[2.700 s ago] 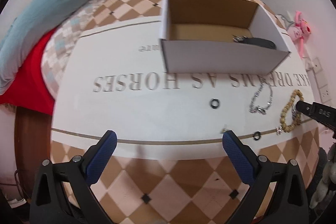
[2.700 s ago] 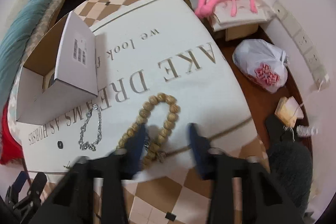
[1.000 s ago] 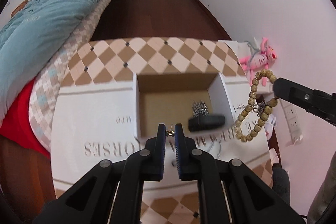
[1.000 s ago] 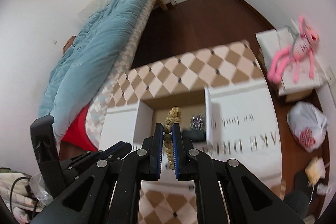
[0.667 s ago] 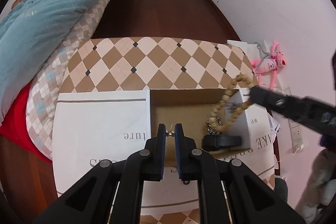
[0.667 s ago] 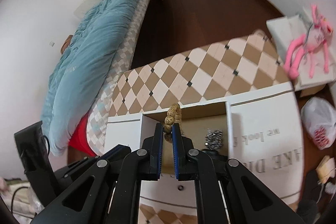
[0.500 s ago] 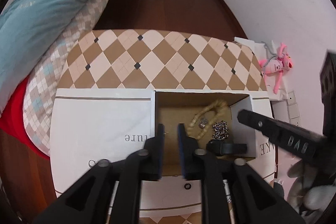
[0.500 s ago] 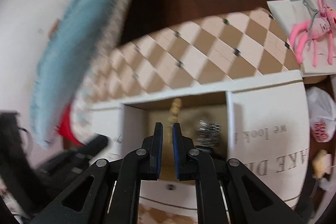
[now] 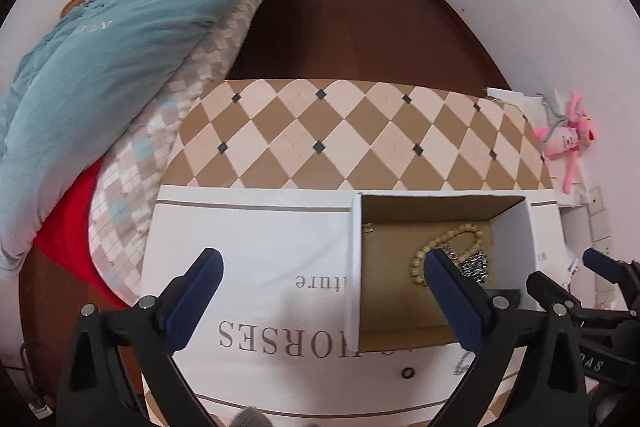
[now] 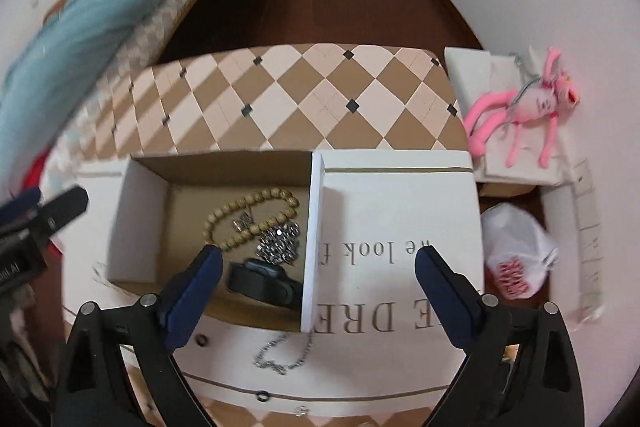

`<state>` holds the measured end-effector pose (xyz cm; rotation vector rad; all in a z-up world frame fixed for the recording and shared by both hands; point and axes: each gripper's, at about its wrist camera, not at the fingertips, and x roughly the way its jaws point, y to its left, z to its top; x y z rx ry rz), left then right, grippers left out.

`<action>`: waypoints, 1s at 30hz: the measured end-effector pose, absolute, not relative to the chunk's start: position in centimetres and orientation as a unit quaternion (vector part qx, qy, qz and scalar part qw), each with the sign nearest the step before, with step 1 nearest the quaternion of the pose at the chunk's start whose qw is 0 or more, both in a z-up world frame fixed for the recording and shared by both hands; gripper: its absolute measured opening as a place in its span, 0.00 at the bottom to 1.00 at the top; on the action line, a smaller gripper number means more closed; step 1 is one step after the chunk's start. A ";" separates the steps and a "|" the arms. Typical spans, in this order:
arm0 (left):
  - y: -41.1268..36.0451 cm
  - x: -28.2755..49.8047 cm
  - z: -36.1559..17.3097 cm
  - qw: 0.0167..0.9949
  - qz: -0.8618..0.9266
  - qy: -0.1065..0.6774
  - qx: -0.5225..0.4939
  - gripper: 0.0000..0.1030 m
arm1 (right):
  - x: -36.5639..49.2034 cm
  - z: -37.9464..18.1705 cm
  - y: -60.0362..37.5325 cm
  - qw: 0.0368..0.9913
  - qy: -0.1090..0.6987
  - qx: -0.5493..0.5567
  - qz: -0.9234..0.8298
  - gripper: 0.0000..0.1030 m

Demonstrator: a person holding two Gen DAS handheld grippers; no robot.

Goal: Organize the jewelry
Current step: 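Carry the bead bracelet into the box and open the right tool, then grasp the thin silver chain bracelet with the right tool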

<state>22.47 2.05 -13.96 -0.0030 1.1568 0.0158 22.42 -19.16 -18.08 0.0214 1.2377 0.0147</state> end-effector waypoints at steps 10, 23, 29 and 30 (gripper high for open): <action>2.4 20.9 -11.6 0.855 0.019 0.518 -0.005 1.00 | 21.3 -15.3 -18.2 0.837 0.546 0.011 0.018 1.00; 1.6 14.0 -12.3 0.864 0.046 0.501 0.021 1.00 | 14.9 -17.0 -21.7 0.825 0.559 0.079 -0.001 1.00; 1.2 12.6 -19.8 0.816 0.048 0.575 0.028 1.00 | 14.2 -25.1 -21.8 0.787 0.609 0.102 -0.012 0.67; 1.1 12.4 -20.5 0.813 0.048 0.579 0.030 1.00 | 14.3 -25.8 -21.5 0.786 0.610 0.098 -0.012 0.59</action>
